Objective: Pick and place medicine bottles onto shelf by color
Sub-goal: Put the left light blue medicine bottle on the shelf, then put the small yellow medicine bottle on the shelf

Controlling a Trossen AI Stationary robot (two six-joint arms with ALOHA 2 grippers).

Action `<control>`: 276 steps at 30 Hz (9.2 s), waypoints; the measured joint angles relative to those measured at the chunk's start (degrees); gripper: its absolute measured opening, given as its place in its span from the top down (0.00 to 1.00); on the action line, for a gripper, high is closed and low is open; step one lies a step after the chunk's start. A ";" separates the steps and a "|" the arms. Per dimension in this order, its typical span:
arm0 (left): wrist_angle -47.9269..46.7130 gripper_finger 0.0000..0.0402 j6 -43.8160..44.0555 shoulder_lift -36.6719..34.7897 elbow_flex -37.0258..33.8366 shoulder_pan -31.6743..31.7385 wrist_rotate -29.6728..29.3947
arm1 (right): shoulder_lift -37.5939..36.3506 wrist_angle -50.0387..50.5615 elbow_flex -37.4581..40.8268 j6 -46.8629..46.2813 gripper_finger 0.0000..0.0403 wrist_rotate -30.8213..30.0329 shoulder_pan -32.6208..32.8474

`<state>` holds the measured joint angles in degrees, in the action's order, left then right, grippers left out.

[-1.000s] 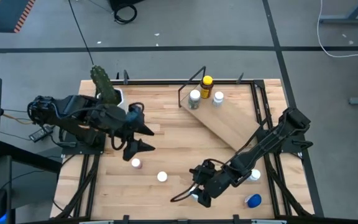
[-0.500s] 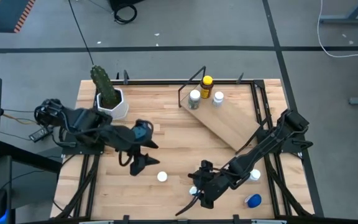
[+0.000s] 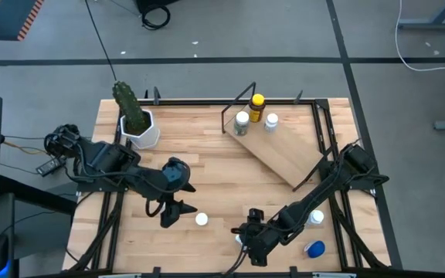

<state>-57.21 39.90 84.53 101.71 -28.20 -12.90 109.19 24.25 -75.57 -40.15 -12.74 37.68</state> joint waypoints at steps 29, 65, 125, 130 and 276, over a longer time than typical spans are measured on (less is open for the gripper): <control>0.40 0.25 4.31 0.00 0.02 -0.70 0.01 | 0.85 1.57 -0.02 -5.49 0.49 -3.08 -0.06; 10.82 0.27 4.31 -0.09 0.01 -1.82 0.70 | -21.09 31.72 -2.67 0.43 0.55 -5.21 -39.90; 2.03 0.27 4.31 -4.76 0.01 -0.51 -0.88 | -21.57 22.19 9.14 -3.36 0.28 -4.74 -50.13; 2.12 0.27 2.93 -4.76 0.01 0.84 -0.91 | -24.55 25.60 6.11 -3.50 0.25 -4.95 -49.92; 5.93 0.27 4.44 -5.09 0.00 -3.92 -1.04 | 16.85 -10.69 -17.31 27.53 0.36 0.75 -16.86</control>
<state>-51.29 44.34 79.44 101.71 -32.12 -13.93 126.04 13.56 -92.88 -12.62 -11.99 20.82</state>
